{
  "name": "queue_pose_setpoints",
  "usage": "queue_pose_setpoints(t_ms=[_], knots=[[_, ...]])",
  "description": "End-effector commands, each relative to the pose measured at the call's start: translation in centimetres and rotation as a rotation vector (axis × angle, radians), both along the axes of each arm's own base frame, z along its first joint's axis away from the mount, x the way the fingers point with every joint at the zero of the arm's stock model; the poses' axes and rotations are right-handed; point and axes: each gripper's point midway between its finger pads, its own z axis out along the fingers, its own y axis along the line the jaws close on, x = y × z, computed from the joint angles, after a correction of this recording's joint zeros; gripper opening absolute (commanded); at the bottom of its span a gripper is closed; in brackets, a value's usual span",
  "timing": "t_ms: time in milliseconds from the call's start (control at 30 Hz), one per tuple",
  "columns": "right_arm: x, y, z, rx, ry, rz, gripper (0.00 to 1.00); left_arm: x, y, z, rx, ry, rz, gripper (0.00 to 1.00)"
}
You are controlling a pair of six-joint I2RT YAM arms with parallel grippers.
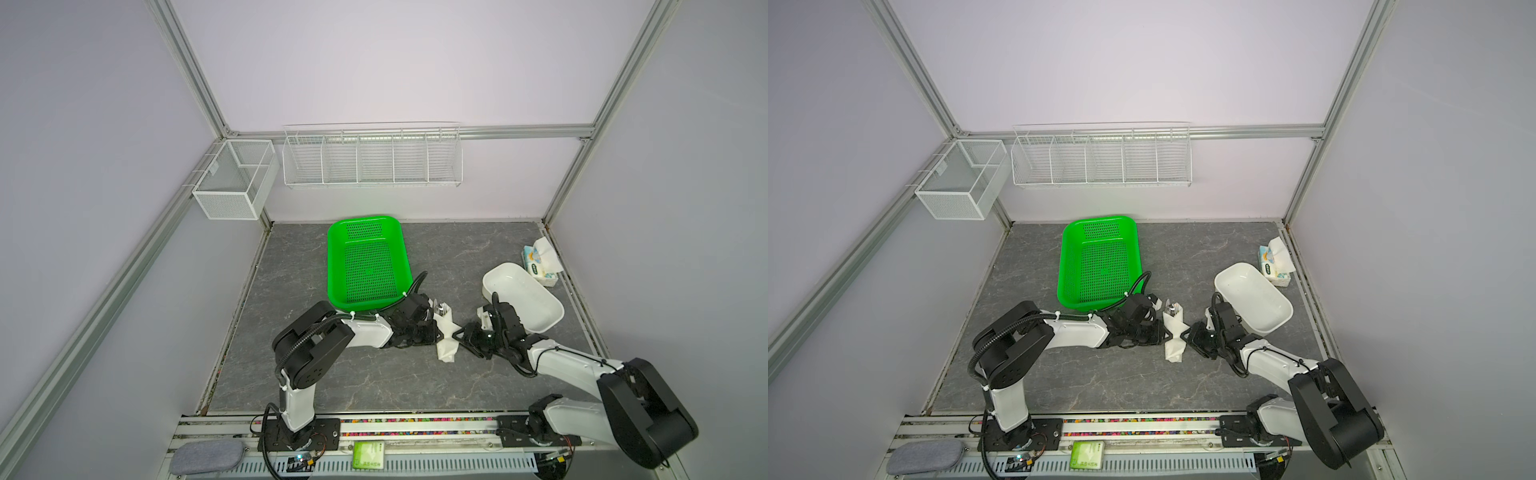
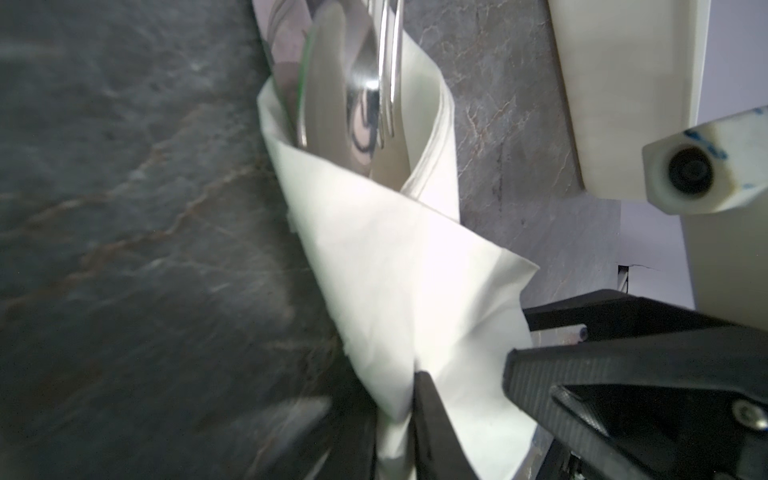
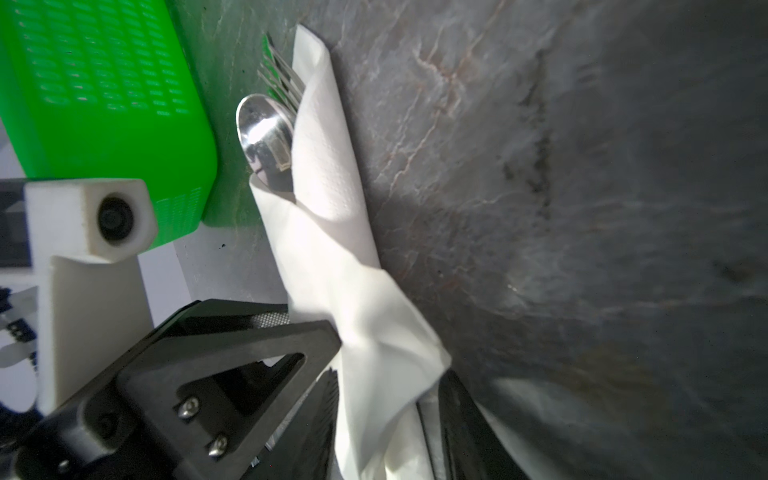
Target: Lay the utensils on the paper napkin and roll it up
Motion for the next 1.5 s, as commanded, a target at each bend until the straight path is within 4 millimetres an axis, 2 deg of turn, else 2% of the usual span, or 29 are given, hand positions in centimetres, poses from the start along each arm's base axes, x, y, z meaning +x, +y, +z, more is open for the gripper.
queue_pose_setpoints(t_ms=[0, 167, 300, 500, 600, 700, 867, 1033, 1233, 1467], knots=[[0.3, 0.5, -0.1, 0.025, 0.012, -0.004, 0.43, -0.5, 0.9, -2.2, 0.069, 0.035, -0.006, 0.17], [0.7, 0.8, -0.7, 0.029, 0.018, -0.012, 0.41, -0.4, 0.9, -2.0, 0.065, 0.032, -0.003, 0.18], [0.8, 0.2, -1.3, -0.008, 0.030, -0.032, 0.27, -0.5, 0.8, -1.8, 0.057, 0.029, -0.005, 0.18], [0.3, -0.2, -1.7, -0.023, 0.036, -0.024, 0.15, -0.2, 1.0, -0.7, 0.021, 0.014, 0.021, 0.33], [0.4, -0.4, -1.5, -0.023, 0.032, -0.029, 0.14, 0.1, 1.1, -0.6, -0.004, 0.024, 0.036, 0.38], [0.2, -0.6, -1.6, -0.029, 0.037, -0.033, 0.13, 0.1, 1.2, -0.7, -0.002, 0.028, 0.037, 0.38], [0.1, -0.8, -1.5, -0.028, 0.031, -0.030, 0.13, -0.1, 1.3, -1.2, 0.013, 0.038, 0.036, 0.36], [0.2, -0.4, -0.9, -0.008, 0.009, -0.010, 0.15, -0.3, 0.9, -1.9, 0.011, 0.059, 0.018, 0.18], [0.7, 0.3, 0.0, 0.017, -0.016, 0.021, 0.24, -0.4, 0.7, -1.9, 0.012, 0.064, 0.006, 0.15], [0.5, 0.9, -0.5, 0.011, 0.001, 0.057, 0.33, -0.3, 0.4, -1.7, 0.004, 0.061, -0.001, 0.15]])
